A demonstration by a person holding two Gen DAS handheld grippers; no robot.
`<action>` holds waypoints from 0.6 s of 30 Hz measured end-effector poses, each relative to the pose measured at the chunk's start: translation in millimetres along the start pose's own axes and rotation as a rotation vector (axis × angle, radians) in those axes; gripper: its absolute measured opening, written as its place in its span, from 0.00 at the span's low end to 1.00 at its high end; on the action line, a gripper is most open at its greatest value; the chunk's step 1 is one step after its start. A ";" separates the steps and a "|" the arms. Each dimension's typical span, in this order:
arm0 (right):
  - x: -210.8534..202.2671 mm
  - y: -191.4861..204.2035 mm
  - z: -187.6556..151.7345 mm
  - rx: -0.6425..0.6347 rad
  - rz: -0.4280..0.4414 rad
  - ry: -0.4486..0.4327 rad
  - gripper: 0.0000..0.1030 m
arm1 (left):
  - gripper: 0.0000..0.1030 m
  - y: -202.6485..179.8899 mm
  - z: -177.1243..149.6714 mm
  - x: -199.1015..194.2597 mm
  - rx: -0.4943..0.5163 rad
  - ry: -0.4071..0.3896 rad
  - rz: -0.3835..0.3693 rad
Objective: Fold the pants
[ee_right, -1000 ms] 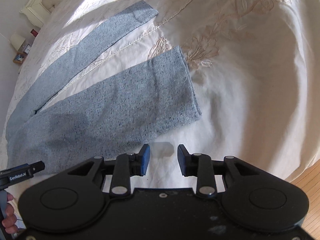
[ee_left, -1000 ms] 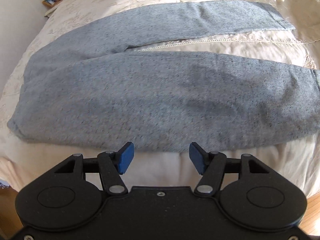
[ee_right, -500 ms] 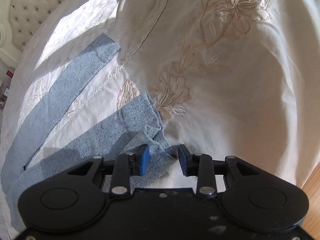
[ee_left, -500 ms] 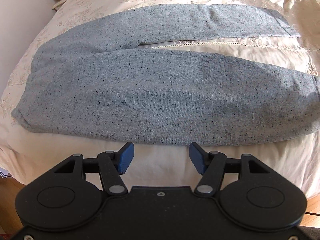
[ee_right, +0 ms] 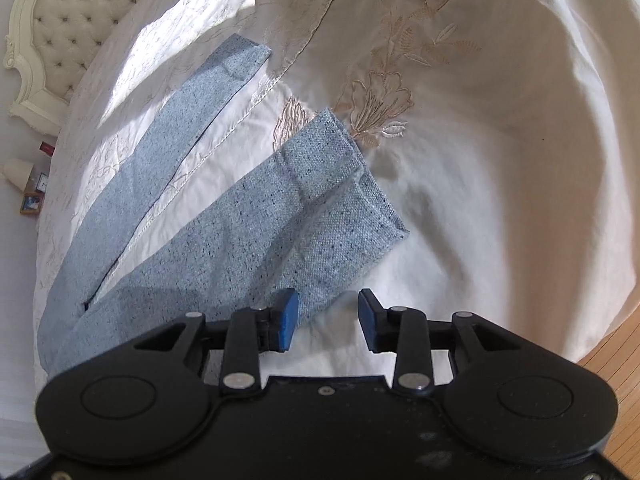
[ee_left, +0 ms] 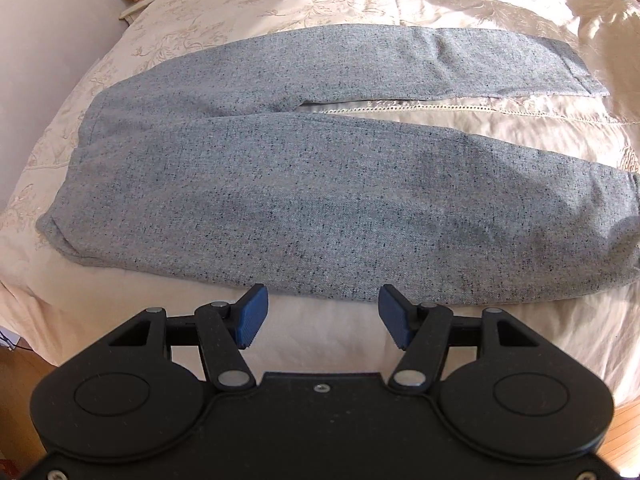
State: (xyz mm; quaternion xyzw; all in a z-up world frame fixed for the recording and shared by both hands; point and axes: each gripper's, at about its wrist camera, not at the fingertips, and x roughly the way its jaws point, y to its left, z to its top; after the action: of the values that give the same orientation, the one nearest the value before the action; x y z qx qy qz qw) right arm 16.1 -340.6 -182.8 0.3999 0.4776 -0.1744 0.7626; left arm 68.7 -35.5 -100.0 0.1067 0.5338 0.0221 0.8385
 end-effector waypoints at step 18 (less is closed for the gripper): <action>-15.4 14.3 -6.2 0.014 -0.030 -0.071 0.08 | 0.64 67.8 12.8 25.2 -0.074 0.023 0.029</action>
State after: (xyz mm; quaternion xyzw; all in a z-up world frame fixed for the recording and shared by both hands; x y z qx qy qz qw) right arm 14.2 -328.7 -164.5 0.3916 0.4549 -0.2031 0.7736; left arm 96.2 32.5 -103.5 0.0830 0.5406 0.0552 0.8354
